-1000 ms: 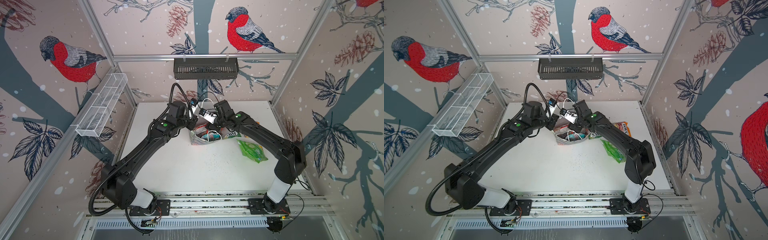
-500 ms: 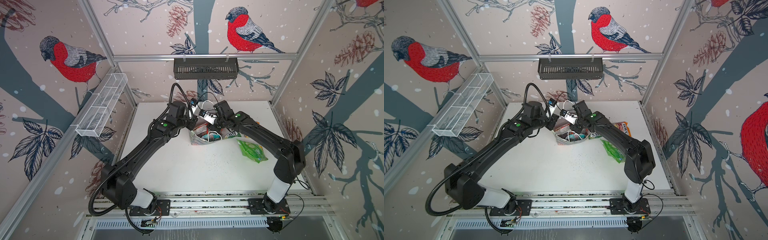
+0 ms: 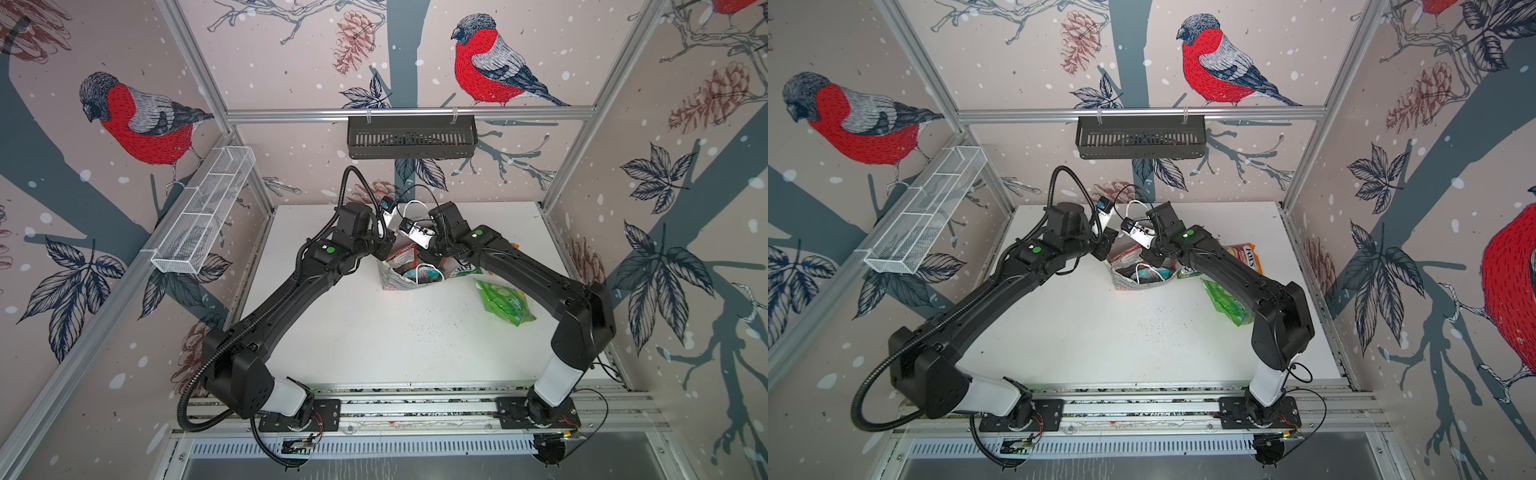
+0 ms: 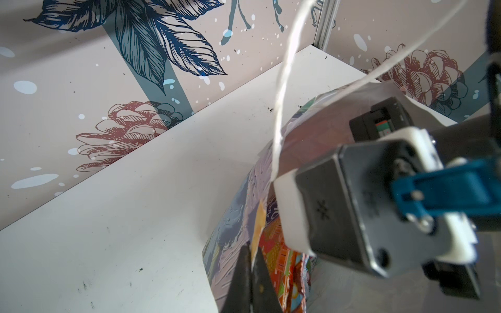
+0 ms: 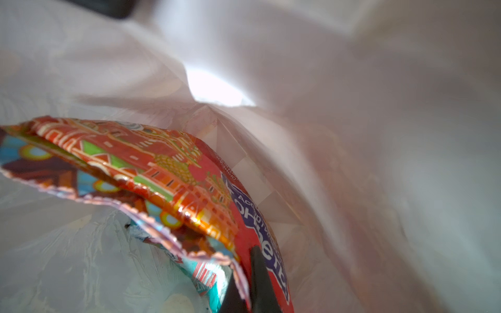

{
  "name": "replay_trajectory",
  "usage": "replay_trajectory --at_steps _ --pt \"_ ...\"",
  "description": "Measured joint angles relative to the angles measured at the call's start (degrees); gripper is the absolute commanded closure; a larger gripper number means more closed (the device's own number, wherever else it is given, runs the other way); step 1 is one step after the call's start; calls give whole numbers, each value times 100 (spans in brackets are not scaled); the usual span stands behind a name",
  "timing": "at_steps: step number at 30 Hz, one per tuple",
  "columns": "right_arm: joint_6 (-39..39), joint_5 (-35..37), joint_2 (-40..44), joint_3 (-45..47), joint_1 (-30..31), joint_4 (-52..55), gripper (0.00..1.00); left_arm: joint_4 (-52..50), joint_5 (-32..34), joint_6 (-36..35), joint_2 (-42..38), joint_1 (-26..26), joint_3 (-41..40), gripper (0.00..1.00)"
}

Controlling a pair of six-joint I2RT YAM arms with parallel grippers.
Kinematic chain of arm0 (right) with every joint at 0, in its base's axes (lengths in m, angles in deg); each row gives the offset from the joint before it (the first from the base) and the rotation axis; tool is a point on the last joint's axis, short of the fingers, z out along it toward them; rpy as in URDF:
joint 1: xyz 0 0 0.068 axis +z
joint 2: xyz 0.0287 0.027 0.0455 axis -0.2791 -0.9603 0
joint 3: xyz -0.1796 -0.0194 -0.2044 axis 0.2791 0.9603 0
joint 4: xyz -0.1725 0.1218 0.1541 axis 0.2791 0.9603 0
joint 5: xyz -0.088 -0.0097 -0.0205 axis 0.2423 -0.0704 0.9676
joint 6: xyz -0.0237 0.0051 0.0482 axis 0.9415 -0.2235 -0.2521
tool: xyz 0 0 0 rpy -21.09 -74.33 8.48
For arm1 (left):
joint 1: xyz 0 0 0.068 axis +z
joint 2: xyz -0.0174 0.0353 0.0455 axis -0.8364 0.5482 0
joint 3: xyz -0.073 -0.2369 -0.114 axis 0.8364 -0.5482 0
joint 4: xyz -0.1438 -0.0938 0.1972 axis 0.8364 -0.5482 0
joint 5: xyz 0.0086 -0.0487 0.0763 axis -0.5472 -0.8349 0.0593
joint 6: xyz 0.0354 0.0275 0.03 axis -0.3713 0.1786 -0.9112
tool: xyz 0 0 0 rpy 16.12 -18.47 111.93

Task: Take the snacks out of the paper bag
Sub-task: Pick up the snack from the paper bag.

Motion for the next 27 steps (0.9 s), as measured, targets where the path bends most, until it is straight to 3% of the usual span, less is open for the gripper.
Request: replay_trajectory --at_steps 18,27 --pt "-46 42 1338 1453 66 -1519 100 20 7 2 55 -4 50 100" --pt "-184 0 1790 1738 70 -2328 100 -17 323 63 68 -9 111 100"
